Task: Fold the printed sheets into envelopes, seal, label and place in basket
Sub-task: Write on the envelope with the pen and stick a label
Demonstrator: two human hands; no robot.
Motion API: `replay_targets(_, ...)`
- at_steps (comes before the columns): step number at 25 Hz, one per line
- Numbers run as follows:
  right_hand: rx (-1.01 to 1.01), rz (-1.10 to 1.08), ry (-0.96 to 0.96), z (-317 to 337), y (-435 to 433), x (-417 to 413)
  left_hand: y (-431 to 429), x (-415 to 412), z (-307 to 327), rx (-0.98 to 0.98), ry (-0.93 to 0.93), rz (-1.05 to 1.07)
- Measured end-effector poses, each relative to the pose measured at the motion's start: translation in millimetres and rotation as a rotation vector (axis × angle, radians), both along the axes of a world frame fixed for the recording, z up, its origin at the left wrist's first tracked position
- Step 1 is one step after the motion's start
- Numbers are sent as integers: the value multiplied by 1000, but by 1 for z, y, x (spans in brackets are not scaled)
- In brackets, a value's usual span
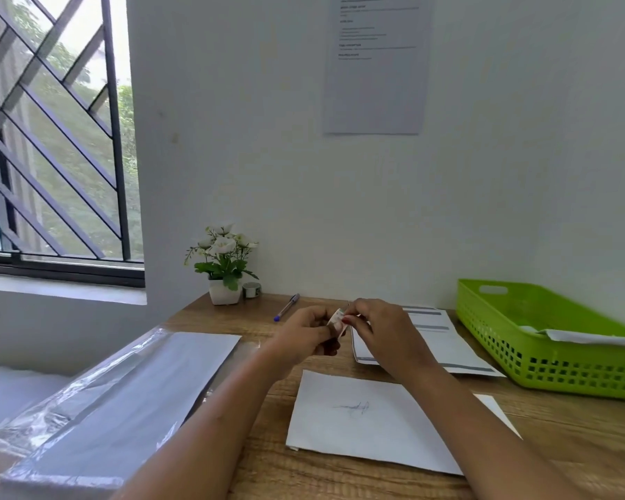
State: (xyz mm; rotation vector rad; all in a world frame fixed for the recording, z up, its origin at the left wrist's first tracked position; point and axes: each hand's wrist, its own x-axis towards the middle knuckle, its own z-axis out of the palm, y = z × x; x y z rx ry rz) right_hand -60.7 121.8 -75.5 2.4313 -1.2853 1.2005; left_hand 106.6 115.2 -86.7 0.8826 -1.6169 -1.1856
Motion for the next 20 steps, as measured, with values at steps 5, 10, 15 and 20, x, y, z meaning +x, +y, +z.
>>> replay_targets(5,6,-43,-47,-4,3,3,0,-3,-2,11,-6,41)
replay_targets(10,147,-2,-231,-3,0,3,0,-8,-4,26,-40,88)
replay_targets(15,429,60,-655,-1,-2,6,-1,-9,-4,17,-63,147)
replay_targets(20,652,141,-988,3,-1,4,-2,-9,-8,6,-57,145)
